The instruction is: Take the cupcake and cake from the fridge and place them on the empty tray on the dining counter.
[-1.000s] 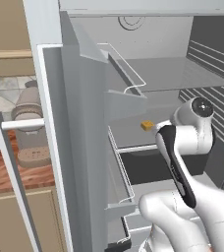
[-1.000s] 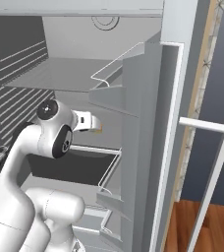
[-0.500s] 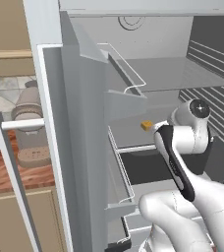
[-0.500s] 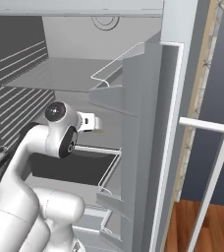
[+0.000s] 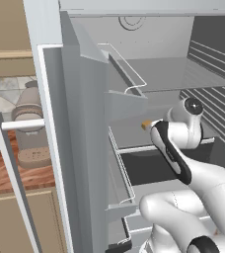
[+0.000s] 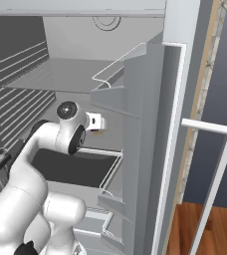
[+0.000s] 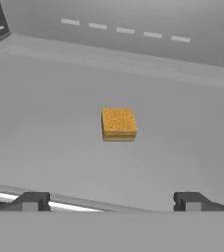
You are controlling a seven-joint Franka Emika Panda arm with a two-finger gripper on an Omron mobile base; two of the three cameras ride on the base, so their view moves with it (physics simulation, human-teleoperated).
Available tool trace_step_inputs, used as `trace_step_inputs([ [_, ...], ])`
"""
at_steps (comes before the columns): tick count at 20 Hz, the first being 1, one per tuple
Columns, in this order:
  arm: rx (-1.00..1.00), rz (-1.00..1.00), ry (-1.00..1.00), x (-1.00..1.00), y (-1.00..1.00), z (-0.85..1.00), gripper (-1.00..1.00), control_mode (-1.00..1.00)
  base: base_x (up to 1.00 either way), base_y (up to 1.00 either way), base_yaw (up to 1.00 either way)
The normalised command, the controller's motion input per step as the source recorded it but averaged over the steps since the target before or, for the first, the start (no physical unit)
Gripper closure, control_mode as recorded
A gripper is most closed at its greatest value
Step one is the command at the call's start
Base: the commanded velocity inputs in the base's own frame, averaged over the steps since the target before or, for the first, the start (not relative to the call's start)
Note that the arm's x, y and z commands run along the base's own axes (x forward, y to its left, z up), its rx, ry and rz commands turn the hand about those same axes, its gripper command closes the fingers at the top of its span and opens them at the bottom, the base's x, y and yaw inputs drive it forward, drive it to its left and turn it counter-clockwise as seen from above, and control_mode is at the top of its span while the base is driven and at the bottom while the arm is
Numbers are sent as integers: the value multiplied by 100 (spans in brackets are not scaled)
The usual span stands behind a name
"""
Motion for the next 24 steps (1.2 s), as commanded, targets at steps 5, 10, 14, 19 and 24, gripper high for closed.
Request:
trace_step_inputs([
  [5, 2, 2, 4, 45, 0, -11, -100, -100, 0, 0, 0],
  [10, 0, 2, 3, 43, 0, -22, -100, -100, 0, 0, 0],
  [14, 0, 3, 0, 40, 0, -31, -100, -100, 0, 0, 0],
  [19, 0, 3, 0, 36, 0, -26, -100, -100, 0, 0, 0],
  [24, 0, 2, 0, 40, 0, -15, -100, -100, 0, 0, 0],
])
